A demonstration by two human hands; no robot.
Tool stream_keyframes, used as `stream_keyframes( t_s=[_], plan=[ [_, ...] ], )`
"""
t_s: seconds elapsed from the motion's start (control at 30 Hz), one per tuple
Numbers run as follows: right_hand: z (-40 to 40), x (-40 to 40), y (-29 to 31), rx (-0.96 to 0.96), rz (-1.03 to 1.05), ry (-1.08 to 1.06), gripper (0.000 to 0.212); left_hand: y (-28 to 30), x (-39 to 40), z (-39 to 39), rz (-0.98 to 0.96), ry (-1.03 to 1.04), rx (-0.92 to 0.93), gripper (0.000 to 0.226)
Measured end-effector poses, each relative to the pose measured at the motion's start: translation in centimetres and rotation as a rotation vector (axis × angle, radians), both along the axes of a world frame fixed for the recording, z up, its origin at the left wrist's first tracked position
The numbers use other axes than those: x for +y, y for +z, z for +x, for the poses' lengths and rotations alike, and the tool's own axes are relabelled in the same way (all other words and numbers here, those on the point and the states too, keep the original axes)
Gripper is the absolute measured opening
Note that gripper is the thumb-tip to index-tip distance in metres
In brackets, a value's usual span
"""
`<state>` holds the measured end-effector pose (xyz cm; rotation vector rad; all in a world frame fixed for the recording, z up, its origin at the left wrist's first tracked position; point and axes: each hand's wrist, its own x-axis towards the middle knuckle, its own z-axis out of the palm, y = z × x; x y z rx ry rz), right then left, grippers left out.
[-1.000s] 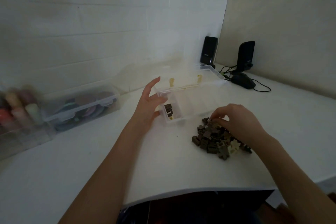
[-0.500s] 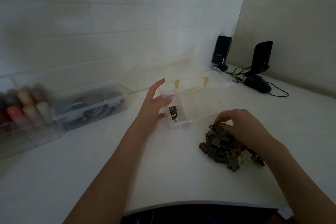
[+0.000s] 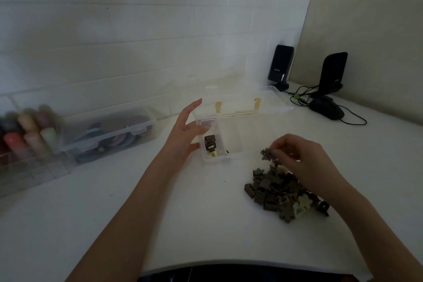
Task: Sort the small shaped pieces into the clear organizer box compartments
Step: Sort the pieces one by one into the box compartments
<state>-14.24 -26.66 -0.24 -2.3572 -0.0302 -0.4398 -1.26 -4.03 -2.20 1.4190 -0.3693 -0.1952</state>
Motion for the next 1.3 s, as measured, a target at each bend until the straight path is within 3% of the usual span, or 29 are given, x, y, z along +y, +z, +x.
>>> stream_keyframes(
  t_s=[0.07, 0.27, 0.57, 0.87, 1.03, 1.17, 1.3],
  plan=[
    [-0.1, 0.6, 0.8, -0.025, 0.066, 0.021, 0.009, 0.1, 0.0, -0.1, 0.001, 0.002, -0.001, 0.062],
    [1.3, 1.8, 1.7, -0.044, -0.016, 0.003, 0.006, 0.3, -0.1, -0.5, -0.015, -0.011, -0.024, 0.067],
    [2.9, 4.7, 3.4, -0.118, -0.516, -0.061, 0.009, 0.1, -0.2, -0.4, -0.047, -0.036, -0.09, 0.077],
    [3.0, 4.9, 3.5, -0.125, -0.522, -0.025, 0.01, 0.1, 0.1, -0.3, -0.024, -0.07, -0.126, 0.078],
    [4.2, 6.8, 3.6, -0.152, -0.757, -0.013, 0.016, 0.3, 0.3, -0.5, -0.001, -0.054, -0.14, 0.079],
    [5.0, 7.7, 2.7, -0.049, -0.978, -0.078, 0.022, 0.4, 0.4, -0.6, 0.007, -0.056, -0.139, 0.079],
    [4.9, 8.5, 3.0, 0.046, -1.005, -0.061, 0.027, 0.3, 0.3, -0.7, 0.009, -0.059, -0.145, 0.079]
  ],
)
